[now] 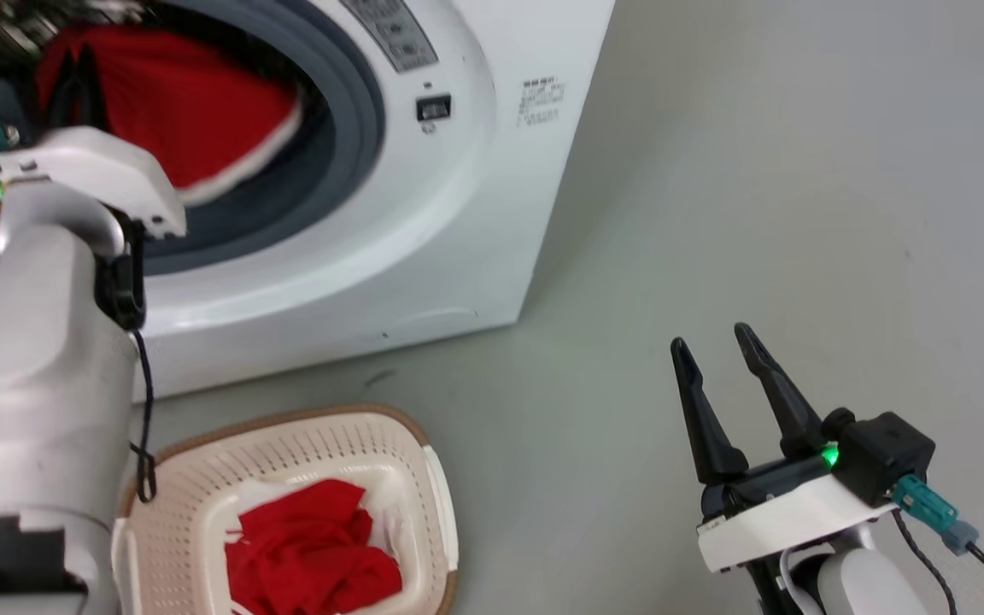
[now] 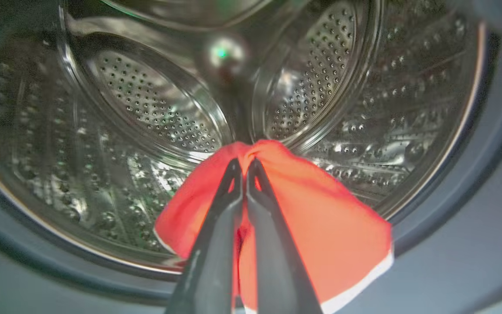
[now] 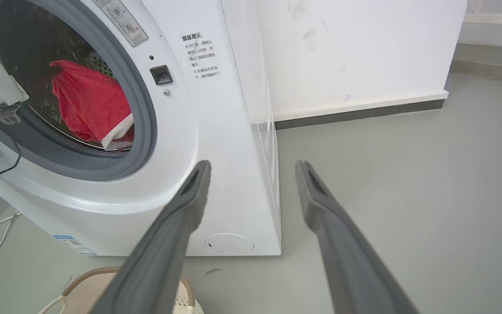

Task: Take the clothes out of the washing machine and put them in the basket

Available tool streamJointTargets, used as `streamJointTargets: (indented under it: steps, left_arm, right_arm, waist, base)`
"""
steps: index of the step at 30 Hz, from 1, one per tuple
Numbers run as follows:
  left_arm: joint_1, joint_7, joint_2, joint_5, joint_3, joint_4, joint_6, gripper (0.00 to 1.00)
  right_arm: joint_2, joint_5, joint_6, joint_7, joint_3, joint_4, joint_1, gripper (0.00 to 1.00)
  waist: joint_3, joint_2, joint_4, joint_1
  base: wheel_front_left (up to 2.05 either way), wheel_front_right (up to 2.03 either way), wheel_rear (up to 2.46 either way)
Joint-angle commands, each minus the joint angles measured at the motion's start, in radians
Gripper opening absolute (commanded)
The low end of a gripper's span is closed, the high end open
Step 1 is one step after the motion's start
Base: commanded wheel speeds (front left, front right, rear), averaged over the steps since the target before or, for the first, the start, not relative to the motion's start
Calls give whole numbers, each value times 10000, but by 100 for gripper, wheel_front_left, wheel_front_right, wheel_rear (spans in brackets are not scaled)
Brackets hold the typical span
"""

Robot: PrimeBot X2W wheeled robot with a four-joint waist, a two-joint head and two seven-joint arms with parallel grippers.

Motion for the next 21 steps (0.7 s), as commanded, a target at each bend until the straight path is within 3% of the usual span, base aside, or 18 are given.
streamJointTargets:
  steps: [1, 12, 21]
  left_arm:
    - [531, -69, -81, -72, 128, -431, 74, 0]
    - [3833, -62, -657, -50, 690, -4021, 134, 0]
    - [6968, 209, -1176, 40, 385, -7251, 507, 0]
  right_arm:
    - [-2, -73, -3, 77, -53, -49, 206, 100]
    - [1, -240, -3, 571, -405, -387, 1032, 100]
    - [1, -403, -3, 920, -856, -780, 1696, 100]
  waist:
    - [-812, -1, 369, 2]
    - [-2274, -1, 817, 2]
    - [-2919, -1, 1335, 2]
  base:
    - [0, 0, 0]
    - [0, 0, 0]
    - [0, 0, 0]
